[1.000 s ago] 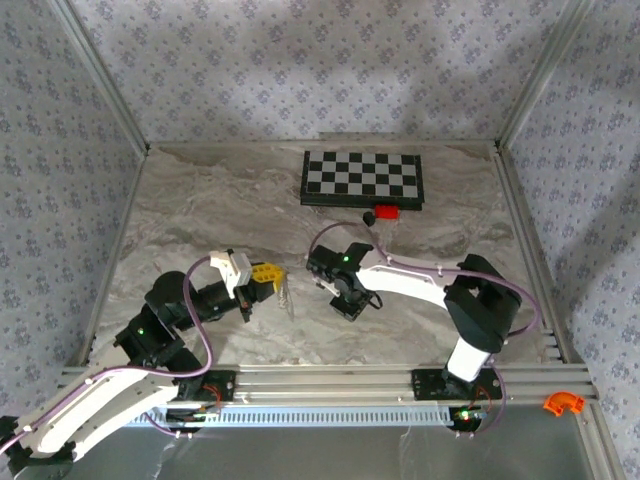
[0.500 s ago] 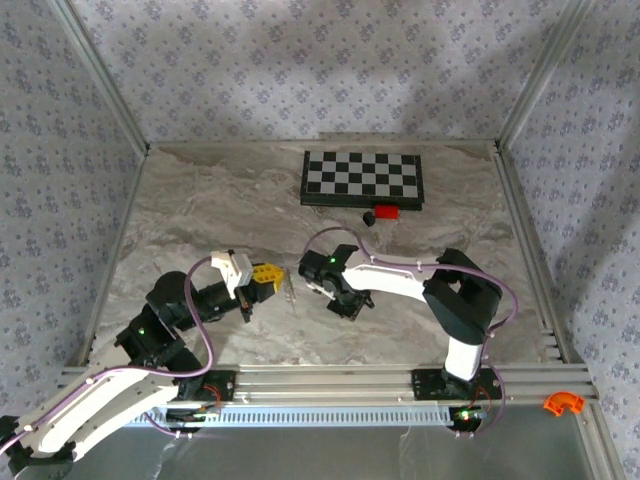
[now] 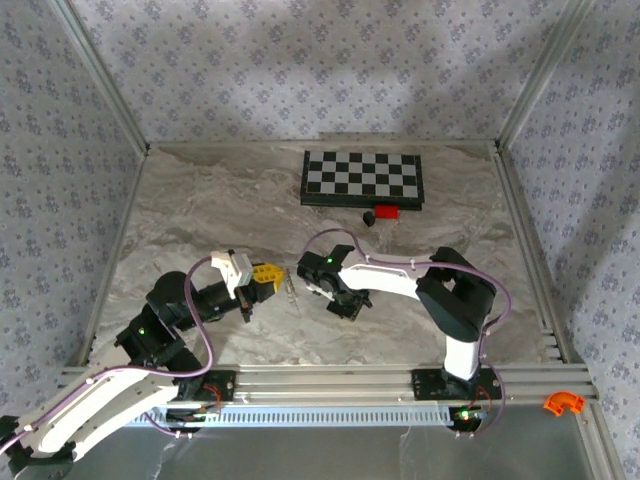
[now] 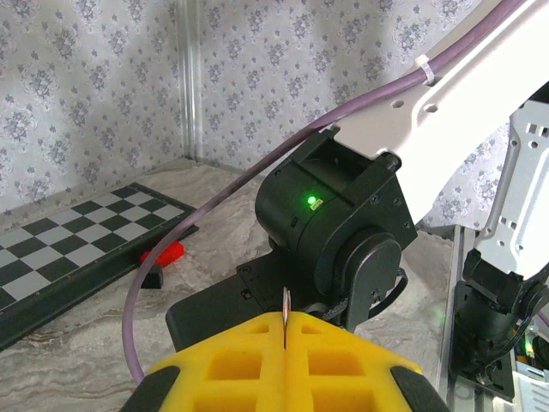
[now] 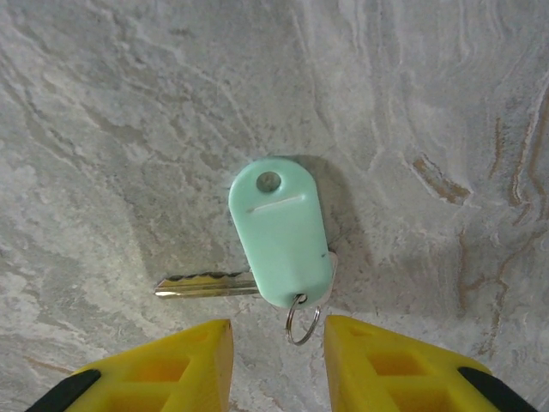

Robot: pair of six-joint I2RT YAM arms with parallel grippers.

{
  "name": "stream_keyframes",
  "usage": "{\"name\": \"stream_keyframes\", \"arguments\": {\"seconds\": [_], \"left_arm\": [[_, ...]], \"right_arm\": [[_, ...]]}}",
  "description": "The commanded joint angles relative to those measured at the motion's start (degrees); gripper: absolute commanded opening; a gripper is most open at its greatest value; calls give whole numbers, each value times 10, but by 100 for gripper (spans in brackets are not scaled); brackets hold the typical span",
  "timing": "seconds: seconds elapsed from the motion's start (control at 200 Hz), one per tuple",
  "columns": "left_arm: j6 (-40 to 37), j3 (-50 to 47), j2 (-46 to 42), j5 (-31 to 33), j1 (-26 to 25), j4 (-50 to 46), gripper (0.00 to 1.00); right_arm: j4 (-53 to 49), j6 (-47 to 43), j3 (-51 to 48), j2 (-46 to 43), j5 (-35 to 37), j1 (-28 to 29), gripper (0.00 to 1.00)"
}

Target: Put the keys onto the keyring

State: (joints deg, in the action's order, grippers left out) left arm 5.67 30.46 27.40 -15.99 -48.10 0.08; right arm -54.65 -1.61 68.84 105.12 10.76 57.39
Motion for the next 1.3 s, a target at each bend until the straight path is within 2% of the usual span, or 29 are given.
{"name": "stream_keyframes", "arguments": {"seconds": [0.0, 0.455, 1.034, 1.239, 1.294], "left_arm": [[6, 1, -8, 1, -2, 21, 0], [5, 0, -8, 2, -2, 21, 0], [5, 1, -8, 3, -2, 22, 0], [5, 4, -9, 3, -2, 20, 0], [6, 4, -9, 3, -2, 20, 0]], "right_arm": [[-11, -9, 0, 8, 8, -5, 33], [-8, -19, 0, 16, 7, -13, 26], [-10, -26, 2, 19, 14, -16, 10], [-12, -28, 3, 18, 15, -19, 9], [-10, -28, 2, 18, 15, -20, 11]]}}
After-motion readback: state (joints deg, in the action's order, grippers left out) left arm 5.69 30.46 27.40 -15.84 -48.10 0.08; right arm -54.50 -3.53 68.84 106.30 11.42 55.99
